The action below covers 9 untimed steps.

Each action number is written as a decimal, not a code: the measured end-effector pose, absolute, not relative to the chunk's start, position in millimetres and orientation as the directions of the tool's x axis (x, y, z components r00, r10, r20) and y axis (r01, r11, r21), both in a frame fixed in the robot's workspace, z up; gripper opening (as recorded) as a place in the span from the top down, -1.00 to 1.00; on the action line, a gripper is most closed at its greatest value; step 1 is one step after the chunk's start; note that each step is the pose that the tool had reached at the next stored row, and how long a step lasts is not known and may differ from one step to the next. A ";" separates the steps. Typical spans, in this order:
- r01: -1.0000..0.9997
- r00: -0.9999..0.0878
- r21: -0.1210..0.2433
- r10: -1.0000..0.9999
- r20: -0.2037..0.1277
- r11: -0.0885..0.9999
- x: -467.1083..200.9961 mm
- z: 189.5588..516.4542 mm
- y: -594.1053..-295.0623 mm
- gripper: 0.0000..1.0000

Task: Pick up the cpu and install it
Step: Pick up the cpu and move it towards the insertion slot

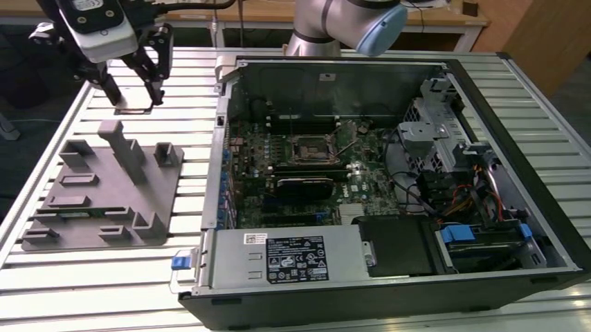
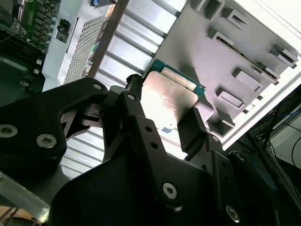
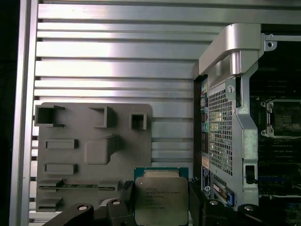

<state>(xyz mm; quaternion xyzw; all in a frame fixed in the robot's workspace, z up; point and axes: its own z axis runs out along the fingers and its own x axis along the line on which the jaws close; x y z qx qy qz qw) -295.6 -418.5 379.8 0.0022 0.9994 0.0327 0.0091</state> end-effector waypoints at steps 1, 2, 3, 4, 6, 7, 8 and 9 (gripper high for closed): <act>0.004 -1.000 0.065 0.005 -0.018 0.998 -294.2 379.9 -418.4 -0.09; 0.004 -1.000 0.065 0.005 -0.018 0.998 -292.7 379.8 -418.4 -0.09; 0.004 -1.000 0.065 0.005 -0.018 0.998 -291.2 379.9 -418.4 -0.09; 0.004 -1.000 0.065 0.005 -0.018 0.998 -289.9 379.9 -418.4 -0.09; 0.004 -1.000 0.065 0.005 -0.018 0.998 -287.0 379.9 -418.3 -0.09; 0.004 -1.000 0.065 0.005 -0.018 0.998 -285.6 379.9 -418.3 -0.09; 0.004 -1.000 0.065 0.005 -0.018 0.998 -284.1 379.9 -418.3 -0.09; 0.004 -1.000 0.065 0.005 -0.018 0.998 -282.6 379.9 -418.3 -0.09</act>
